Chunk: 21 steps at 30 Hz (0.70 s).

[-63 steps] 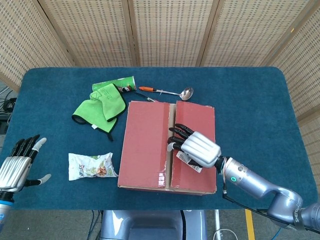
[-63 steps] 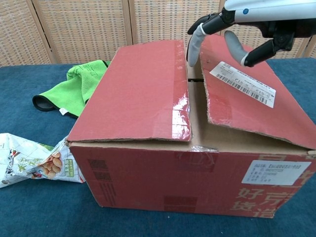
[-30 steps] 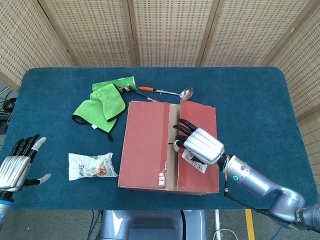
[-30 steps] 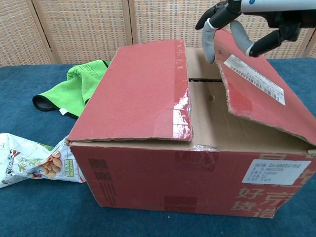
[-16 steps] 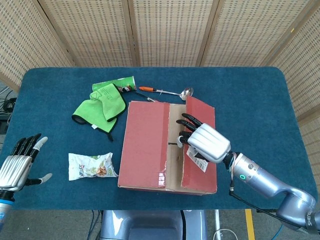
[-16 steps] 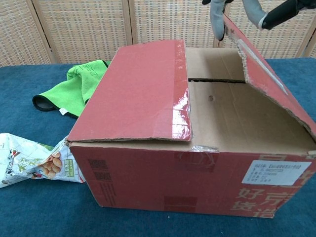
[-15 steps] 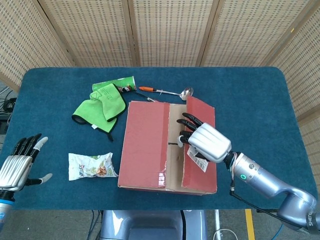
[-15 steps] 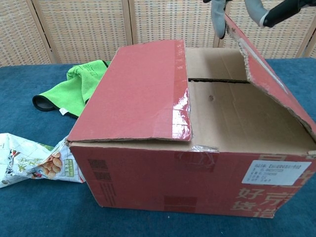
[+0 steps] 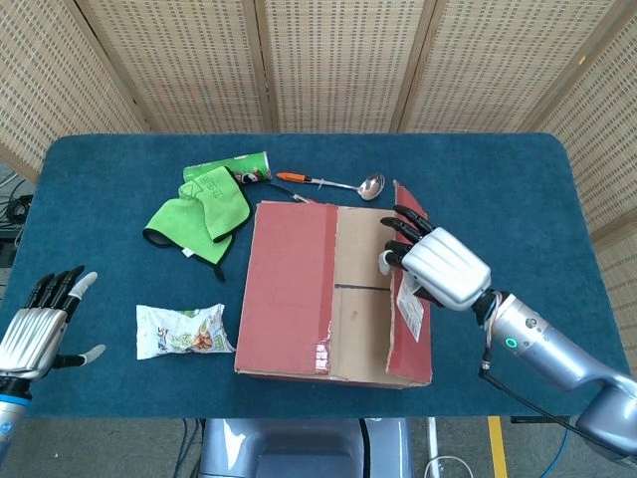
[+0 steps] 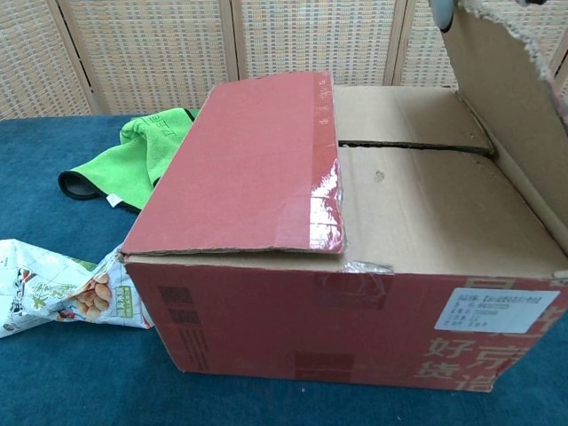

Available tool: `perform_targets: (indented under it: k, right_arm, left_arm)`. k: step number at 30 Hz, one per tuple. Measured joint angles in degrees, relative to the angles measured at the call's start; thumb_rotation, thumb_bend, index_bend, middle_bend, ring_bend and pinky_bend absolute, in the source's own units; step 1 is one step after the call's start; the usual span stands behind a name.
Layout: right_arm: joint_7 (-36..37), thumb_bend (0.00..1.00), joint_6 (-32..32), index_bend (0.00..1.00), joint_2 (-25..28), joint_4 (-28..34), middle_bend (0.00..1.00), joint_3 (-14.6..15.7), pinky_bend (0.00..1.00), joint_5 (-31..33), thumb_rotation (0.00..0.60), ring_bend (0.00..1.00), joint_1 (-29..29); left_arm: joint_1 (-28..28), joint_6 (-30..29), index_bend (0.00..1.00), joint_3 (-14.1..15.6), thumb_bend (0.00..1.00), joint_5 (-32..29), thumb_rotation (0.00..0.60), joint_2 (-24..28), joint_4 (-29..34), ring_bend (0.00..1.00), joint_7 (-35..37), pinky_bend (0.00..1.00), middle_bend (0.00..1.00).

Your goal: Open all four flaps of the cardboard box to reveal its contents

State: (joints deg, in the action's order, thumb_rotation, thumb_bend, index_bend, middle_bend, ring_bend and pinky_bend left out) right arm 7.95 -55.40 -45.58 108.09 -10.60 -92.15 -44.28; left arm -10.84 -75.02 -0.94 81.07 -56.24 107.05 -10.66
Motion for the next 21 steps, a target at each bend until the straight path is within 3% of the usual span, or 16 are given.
perform_targets:
  k: [21]
  right_arm:
    - [4.6, 1.00, -2.5, 0.46, 6.9, -3.4, 0.45, -0.4, 0.00, 0.8, 0.600, 0.13, 3.9]
  left_arm:
    - [-0.3, -0.2, 0.07, -0.2, 0.13, 0.1, 0.514, 0.0, 0.4, 0.00, -0.9, 0.00, 0.00]
